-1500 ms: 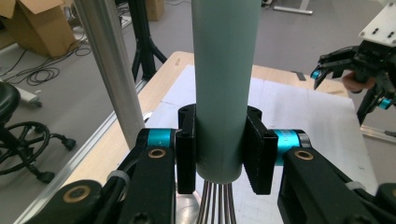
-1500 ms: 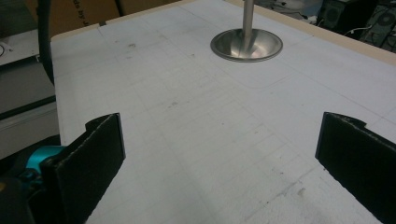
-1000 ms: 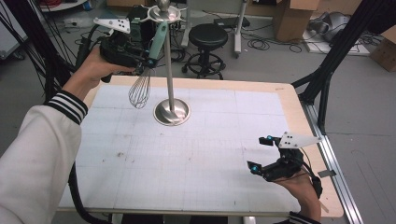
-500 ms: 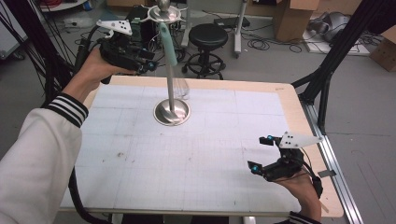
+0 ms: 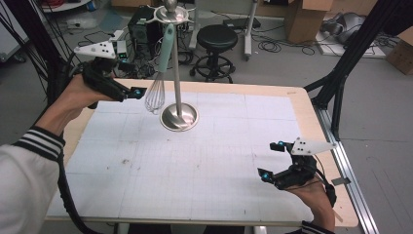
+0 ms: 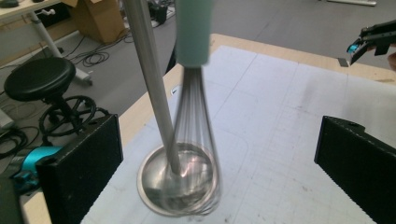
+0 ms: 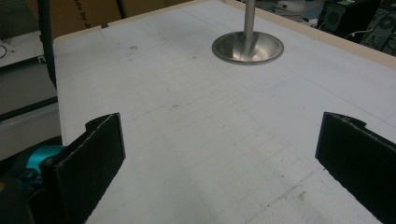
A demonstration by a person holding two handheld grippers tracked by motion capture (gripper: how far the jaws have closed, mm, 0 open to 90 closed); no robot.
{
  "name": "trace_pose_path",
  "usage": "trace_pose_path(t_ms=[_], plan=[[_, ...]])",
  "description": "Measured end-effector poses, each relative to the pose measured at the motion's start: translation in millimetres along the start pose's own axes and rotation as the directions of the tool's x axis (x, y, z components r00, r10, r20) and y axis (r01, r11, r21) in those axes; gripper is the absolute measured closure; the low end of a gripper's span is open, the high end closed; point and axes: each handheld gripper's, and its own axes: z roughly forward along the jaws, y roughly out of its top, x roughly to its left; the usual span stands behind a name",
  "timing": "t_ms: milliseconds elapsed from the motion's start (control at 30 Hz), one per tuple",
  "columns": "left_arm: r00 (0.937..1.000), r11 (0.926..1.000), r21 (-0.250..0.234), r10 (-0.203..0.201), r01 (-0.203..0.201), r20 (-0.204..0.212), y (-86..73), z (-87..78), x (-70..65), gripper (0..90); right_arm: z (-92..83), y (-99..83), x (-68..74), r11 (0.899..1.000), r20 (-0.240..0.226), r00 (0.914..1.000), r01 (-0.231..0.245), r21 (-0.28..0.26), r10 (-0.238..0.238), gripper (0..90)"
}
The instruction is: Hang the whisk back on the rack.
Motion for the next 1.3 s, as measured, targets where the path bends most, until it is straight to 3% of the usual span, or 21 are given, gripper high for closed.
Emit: trace_pose_path(t_ms=[333,433,567,633,867,1033,1200,1300], plan=[[0.9988,0.999,-0.044,-0.007,0.005,-0.048,-49.5,-34.0,-27.9,1.7,-5.4,-3.3,-2.4,1.0,0.007,0.9999,-0.011,-0.022,0.011,0.4],[0.9985,0.9979,-0.064,-0.015,0.012,-0.052,-65.1,-40.3,-37.0,1.7,-6.5,-4.1,-3.2,0.999,0.014,0.9998,-0.017,-0.028,0.017,0.4],[0.9967,0.9991,-0.039,0.016,-0.019,-0.079,-84.5,-43.9,-49.8,1.7,-8.5,-4.9,-3.7,0.999,0.023,0.9996,-0.016,-0.035,0.017,0.5],[0.996,0.9977,-0.067,0.009,-0.015,-0.089,-94.3,-46.0,-54.9,1.7,-9.7,-5.8,-4.5,0.999,0.032,0.9992,-0.022,-0.041,0.023,0.4],[0.9973,0.9926,-0.121,0.0,-0.009,-0.073,-122.6,-49.9,-73.5,1.7,-12.3,-8.2,-6.8,0.998,0.054,0.9978,-0.034,-0.061,0.038,0.5],[0.9986,0.993,-0.117,0.01,-0.016,-0.052,-143.9,-46.0,-88.2,1.7,-10.4,-8.9,-6.6,0.998,0.056,0.9977,-0.034,-0.055,0.037,0.4],[0.9984,0.9917,-0.124,-0.039,0.033,-0.041,-166.3,-43.4,-92.7,1.7,-10.0,-9.4,-6.2,0.998,0.06,0.9976,-0.032,-0.054,0.035,0.4],[0.9984,0.9909,-0.128,-0.045,0.04,-0.036,-173.3,-42.7,-93.6,1.7,-10.7,-9.8,-5.5,0.998,0.058,0.9976,-0.035,-0.056,0.038,0.5]])
